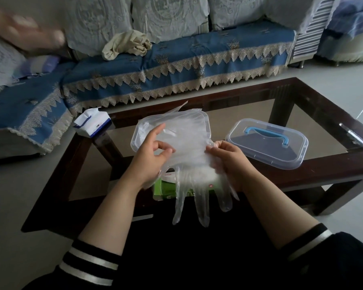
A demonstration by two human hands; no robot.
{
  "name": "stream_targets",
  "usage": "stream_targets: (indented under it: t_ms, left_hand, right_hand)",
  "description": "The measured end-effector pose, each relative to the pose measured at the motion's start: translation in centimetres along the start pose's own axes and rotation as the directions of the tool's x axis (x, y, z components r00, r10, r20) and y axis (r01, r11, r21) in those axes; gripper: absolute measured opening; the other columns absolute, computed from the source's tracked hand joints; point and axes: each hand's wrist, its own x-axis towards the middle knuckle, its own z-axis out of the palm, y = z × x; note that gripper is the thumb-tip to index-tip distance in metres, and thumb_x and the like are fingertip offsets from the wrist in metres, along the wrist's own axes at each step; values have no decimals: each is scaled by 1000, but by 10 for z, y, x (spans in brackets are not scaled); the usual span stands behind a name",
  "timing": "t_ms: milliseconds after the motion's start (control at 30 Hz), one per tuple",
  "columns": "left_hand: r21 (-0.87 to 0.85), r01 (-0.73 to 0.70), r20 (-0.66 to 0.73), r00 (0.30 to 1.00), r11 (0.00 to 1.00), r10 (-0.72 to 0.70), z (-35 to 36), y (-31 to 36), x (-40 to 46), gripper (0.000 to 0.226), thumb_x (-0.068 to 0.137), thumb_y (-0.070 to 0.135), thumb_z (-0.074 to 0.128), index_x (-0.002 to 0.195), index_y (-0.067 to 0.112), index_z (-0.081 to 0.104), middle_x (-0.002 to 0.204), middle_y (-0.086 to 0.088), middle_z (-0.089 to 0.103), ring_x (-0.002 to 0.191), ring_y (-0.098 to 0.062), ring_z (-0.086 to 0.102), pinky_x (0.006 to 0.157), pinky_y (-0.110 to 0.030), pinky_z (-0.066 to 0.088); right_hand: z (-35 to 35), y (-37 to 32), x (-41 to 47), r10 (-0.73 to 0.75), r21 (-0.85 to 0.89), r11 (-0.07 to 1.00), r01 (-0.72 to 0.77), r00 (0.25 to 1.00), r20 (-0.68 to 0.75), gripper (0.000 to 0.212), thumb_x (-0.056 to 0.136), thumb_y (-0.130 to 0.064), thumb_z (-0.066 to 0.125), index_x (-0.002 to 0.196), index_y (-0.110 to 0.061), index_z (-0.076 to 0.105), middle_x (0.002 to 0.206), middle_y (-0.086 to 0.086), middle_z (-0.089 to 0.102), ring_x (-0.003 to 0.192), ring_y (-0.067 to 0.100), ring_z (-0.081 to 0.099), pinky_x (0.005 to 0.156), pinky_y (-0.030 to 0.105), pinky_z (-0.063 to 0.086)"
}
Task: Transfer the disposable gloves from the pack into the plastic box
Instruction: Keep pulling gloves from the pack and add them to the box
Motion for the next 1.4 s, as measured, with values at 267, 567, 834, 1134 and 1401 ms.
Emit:
stream_targets:
  t_ms: [267,567,834,1134,1401]
  left_hand:
    - [463,-216,46,974,860,220,2,31,24,55,88,44,64,134,26,41,129,7,55,120,-13,46,93,-29,37]
    - [314,-185,323,943,931,79,11,43,48,25,93,19,62,104,27,41,88,4,69,67,-6,61,56,-21,45]
    - [207,-197,29,980,958,195,-30,45,100,16,95,16,57,99,21,43,98,0,63,82,-14,63,67,-30,53]
    - [332,167,-358,933,928,-40,-32,-16,147,26,98,10,45,122,13,36,111,-9,52,83,-25,56,66,-39,55]
    - [575,295,-396,916,763,-56,-17,-35,143,37,96,15,48,130,11,32,123,-16,59,104,-37,60,77,-44,51]
  right_hand:
    - [11,5,-3,-63,-43,997,71,986,155,37,85,4,63,110,-20,51,89,3,70,54,9,47,46,20,32]
    - [-1,3,2,-111,-76,990,115,992,58,57,84,7,62,133,-16,44,87,5,59,64,13,51,51,23,40]
    - [-16,-3,14,-149,-93,988,121,904,-400,38,87,2,58,120,-16,47,110,3,56,89,14,57,68,24,50]
    - [-1,16,22,-197,-410,904,117,968,-157,27,87,-9,64,110,-17,53,95,6,64,74,12,59,62,18,50]
    - [5,29,23,-201,-685,710,165,979,28,18,86,-20,66,101,-24,56,84,-9,60,59,0,51,57,15,44]
